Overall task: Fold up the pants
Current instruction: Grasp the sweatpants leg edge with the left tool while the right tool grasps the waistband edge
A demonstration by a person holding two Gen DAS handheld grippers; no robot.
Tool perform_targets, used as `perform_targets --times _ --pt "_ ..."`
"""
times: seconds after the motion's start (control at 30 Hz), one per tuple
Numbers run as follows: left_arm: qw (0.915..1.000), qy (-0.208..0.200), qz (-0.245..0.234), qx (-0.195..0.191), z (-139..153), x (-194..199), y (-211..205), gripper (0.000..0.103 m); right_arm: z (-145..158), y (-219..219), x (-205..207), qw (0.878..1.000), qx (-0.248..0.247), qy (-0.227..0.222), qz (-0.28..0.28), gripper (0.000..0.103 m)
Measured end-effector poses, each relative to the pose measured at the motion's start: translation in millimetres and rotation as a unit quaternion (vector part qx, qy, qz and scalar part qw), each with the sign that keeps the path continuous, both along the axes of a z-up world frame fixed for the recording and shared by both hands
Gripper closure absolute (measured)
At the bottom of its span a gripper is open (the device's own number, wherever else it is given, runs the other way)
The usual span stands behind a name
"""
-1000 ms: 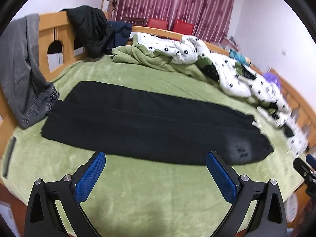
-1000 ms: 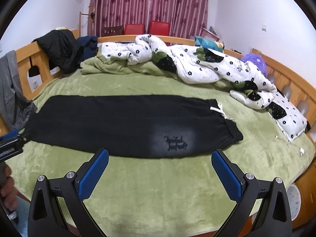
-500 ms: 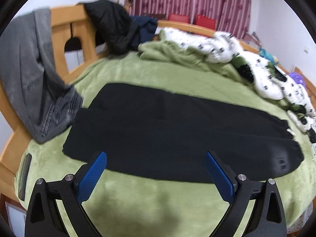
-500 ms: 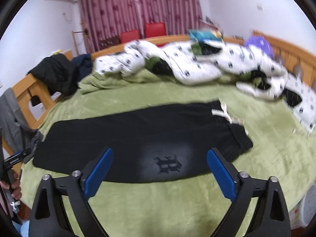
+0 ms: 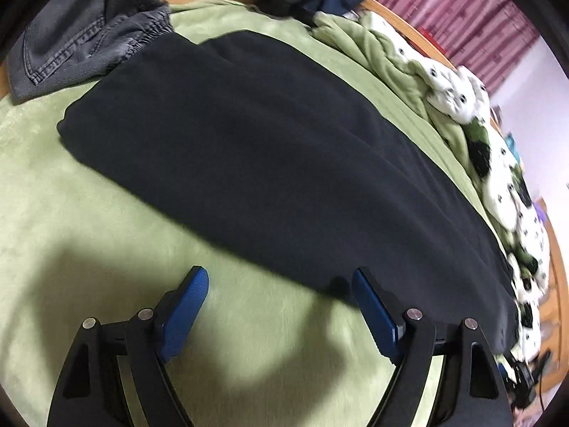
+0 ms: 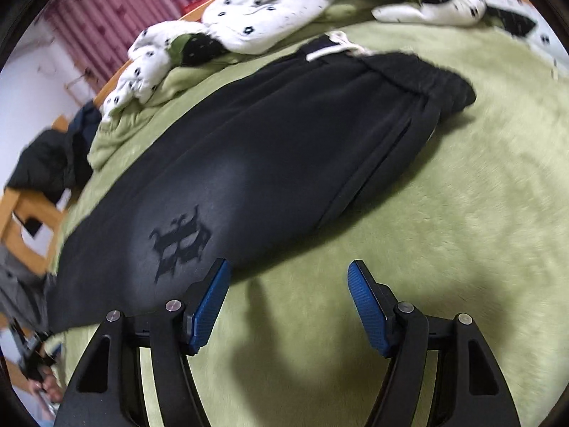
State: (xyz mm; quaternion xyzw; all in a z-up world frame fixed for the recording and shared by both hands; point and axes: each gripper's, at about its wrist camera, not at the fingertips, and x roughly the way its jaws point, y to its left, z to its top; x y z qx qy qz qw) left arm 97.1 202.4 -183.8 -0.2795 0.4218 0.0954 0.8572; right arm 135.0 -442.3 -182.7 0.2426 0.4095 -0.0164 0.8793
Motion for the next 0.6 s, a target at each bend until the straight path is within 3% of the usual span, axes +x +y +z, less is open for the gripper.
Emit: perform_targets --times 0.03,0.07,0.1,0.13,0.17,0.2,0.37,0.5,0.6 --pt "1.0 -0.003 0.006 0.006 0.1 3.5 0.0 0.028 -0.6 -2.3 4.2 1.0 0.01 -0.011 -0.008 0.034" --pt "0.9998 -0.001 0.015 0.016 0.0 8.1 0.3 0.041 -0.9 -4.1 10.0 1.0 0.016 -0.017 -0.015 0.039" --pt "0.9996 0.002 0.018 0.02 0.7 13.0 0.5 0.053 -1.1 -4.5 15.5 1.0 0.019 -0.017 -0.016 0.059" --pt "0.9992 0.011 0.02 0.031 0.7 18.1 0.8 0.077 -1.9 -3.4 22.9 1.0 0.02 -0.01 -0.015 0.07" --pt "0.999 0.019 0.019 0.036 1.7 22.1 2.2 0.087 -0.6 -1.7 28.7 1.0 0.017 -0.005 -0.014 0.078" --pt "0.9993 0.016 0.017 0.031 4.8 23.6 4.3 0.09 3.5 0.3 30.1 1.0 0.013 -0.01 -0.012 0.084" --pt "0.9978 -0.052 0.0 0.041 48.0 25.4 10.2 0.092 56.5 5.3 35.7 0.996 0.005 -0.085 0.019 0.087" --pt "0.994 -0.093 -0.001 0.059 81.9 58.6 10.7 0.092 90.4 9.1 63.5 0.993 -0.008 -0.111 0.037 0.087" --pt "0.9907 -0.098 -0.001 0.095 97.3 102.9 4.0 0.092 103.9 13.1 83.5 0.991 -0.024 -0.12 0.046 0.087"
